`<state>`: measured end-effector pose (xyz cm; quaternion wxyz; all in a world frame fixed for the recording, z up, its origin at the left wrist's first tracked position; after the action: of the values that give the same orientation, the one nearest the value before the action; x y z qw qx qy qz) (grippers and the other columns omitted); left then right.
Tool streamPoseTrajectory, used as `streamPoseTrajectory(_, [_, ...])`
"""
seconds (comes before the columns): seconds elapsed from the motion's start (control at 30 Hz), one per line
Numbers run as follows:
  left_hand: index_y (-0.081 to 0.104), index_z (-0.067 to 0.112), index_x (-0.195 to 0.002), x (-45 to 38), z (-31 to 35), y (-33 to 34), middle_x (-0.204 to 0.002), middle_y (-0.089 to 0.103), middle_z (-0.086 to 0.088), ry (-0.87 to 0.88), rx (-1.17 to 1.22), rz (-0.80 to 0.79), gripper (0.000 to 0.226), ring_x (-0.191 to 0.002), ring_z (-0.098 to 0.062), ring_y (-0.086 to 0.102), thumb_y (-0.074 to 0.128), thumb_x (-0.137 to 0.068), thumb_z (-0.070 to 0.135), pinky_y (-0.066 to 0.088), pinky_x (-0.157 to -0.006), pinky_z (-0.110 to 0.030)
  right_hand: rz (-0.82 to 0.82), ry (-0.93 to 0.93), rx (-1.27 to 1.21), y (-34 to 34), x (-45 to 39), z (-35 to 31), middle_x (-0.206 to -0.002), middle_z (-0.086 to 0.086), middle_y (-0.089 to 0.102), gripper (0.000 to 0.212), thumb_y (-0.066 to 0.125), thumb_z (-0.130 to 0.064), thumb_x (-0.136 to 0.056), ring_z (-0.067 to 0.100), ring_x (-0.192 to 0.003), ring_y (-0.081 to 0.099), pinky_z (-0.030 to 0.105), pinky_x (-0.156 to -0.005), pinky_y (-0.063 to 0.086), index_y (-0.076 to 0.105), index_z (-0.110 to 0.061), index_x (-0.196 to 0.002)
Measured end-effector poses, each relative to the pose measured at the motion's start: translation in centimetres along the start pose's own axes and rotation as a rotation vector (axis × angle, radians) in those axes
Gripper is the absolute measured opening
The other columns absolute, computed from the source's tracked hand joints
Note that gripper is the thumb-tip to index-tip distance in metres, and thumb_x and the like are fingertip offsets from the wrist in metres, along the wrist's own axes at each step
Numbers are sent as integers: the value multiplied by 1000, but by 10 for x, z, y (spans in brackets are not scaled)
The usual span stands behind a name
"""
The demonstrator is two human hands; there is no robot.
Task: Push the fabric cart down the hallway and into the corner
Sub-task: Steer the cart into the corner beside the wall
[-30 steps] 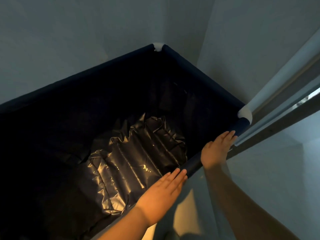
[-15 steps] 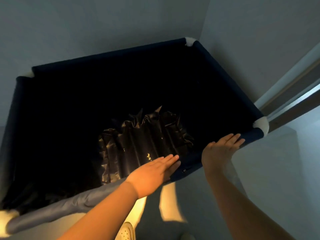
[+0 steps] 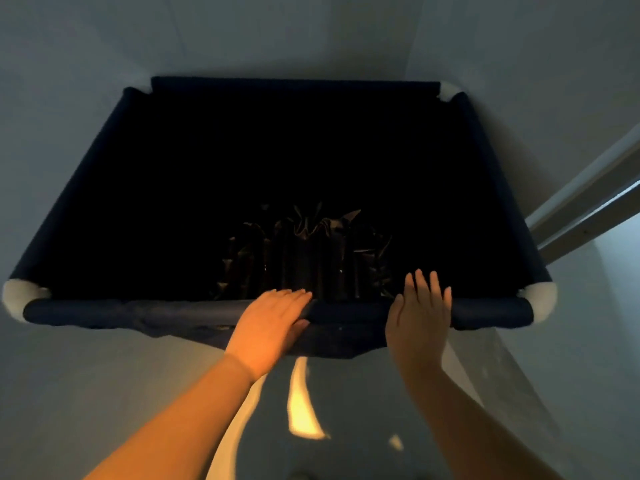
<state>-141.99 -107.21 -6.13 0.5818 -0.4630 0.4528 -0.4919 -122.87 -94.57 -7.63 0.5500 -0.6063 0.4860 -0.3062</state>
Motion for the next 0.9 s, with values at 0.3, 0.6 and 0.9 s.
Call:
streamPoseTrajectory(0.3, [55,11,-126,24,-14,7,-119,65,-3,-99,47,71,45,-110,-25,58,45,-91,37,43,-96,-41,-2,-57,21,5,0,-20,-136,15,52,53,20,-27,-91,30,-135,35,49,-116,18,49,-2,-129])
streamPoseTrajectory(0.6, [55,12,-124,54,-9,8,-120,64,-4,-254,61,118,51,-114,-27,56,72,-78,24,40,-100,-41,-39,-201,-26,9,8,-28,-139,9,50,51,19,-27,-93,28,-137,32,47,-114,15,48,-6,-130])
streamPoseTrajectory(0.9, [52,11,-128,63,49,17,-125,62,-5,-348,-41,107,48,-117,-25,54,34,-92,36,26,-106,-37,-67,-333,-113,0,-1,8,-137,8,52,49,22,-25,-92,27,-136,33,44,-115,16,49,-8,-129])
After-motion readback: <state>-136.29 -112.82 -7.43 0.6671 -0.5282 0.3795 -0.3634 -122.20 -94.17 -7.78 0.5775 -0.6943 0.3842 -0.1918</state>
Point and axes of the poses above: each hand's wrist, its own x-axis away from the middle knuckle, its own y-axis out of the palm, z = x × y, the point moved 2 cm from there along -x, towards the middle knuckle
